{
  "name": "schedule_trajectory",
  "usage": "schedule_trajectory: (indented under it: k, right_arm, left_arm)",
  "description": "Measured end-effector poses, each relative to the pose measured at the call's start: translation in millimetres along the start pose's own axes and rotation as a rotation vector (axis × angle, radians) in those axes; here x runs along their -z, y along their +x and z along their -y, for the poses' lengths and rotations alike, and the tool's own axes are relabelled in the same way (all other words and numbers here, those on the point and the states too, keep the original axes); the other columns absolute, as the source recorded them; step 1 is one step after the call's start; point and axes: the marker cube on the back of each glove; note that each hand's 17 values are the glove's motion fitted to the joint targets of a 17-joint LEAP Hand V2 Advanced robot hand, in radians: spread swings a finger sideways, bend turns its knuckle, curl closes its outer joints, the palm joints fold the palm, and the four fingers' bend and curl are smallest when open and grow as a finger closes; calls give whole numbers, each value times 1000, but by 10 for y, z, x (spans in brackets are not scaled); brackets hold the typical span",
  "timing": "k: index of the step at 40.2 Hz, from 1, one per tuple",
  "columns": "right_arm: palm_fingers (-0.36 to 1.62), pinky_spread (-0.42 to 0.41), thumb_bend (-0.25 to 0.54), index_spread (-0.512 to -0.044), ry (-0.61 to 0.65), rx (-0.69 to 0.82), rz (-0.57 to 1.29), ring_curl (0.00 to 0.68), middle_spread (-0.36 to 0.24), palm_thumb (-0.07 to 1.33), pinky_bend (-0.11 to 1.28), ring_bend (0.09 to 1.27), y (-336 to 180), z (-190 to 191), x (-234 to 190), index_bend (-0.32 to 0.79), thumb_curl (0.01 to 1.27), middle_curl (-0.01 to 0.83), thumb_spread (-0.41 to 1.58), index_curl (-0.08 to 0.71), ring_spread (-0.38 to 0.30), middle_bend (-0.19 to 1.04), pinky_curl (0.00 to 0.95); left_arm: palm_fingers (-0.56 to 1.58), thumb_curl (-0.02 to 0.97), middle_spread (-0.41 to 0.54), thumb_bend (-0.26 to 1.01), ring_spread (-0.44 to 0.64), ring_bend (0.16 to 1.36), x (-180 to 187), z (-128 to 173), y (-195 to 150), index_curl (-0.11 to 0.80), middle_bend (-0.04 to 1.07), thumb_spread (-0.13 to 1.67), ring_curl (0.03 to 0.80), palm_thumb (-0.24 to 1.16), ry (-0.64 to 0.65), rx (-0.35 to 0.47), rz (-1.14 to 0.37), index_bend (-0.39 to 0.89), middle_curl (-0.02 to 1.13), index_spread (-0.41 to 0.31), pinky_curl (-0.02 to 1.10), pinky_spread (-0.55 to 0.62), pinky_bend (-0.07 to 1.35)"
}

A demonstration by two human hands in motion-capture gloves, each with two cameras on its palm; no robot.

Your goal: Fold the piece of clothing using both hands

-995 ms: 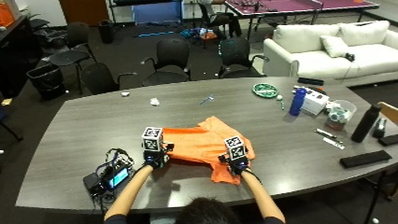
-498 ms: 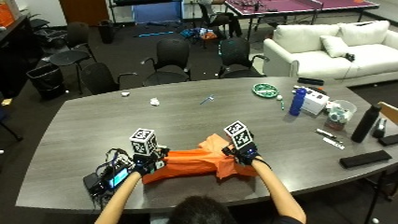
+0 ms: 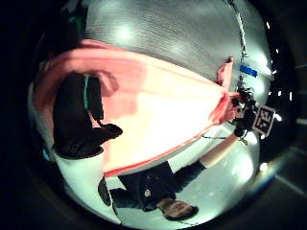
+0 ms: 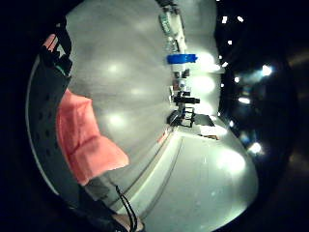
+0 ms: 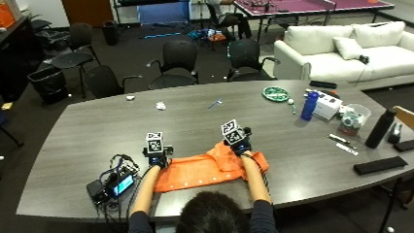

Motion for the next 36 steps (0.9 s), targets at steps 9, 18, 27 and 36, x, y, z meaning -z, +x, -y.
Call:
schedule_trajectory:
  k: [9, 18, 27, 36]
  right_arm:
    - [1049, -336, -49, -300, -39, -123, -9, 433, -246, 894, 548, 473, 726, -347, -126, 69, 537, 469, 939, 334, -262, 189, 381]
    - [767, -101, -85, -259, -155, -256, 273, 431, -130, 534, 543, 461, 1129, -557, -639, 52, 402, 441, 1124, 278, -140, 162, 387]
    - [728, -17, -26, -205, -281, -435, 585, 432, -55, 427, 659, 549, 1282, -626, -1323, 0, 360, 414, 1166, 199, -79, 176, 399]
    - [859, -151, 38, -192, -123, -436, 668, 428, -68, 609, 799, 621, 1098, -469, -1379, -43, 396, 430, 1181, 99, -127, 251, 407]
  left_arm:
    - [775, 543, -99, -30, -113, 372, 112, -182, 186, 461, 94, 1169, 446, 612, 90, -46, 43, 70, 387, -170, 489, -210, 415]
    - [702, 481, -52, -22, -51, 399, 28, -714, 303, 420, 126, 1265, 435, 530, 128, -144, -29, 141, 352, -145, 479, -164, 439]
    - [256, 396, 71, -47, 201, 408, -603, -446, 193, 419, 90, 1324, 432, 347, 79, -88, -47, 161, 316, -91, 454, 126, 330]
    - [104, 327, 129, -33, 372, 406, -922, -372, 180, 420, 131, 1346, 384, 194, 65, -23, 30, 200, 272, -62, 399, 335, 290]
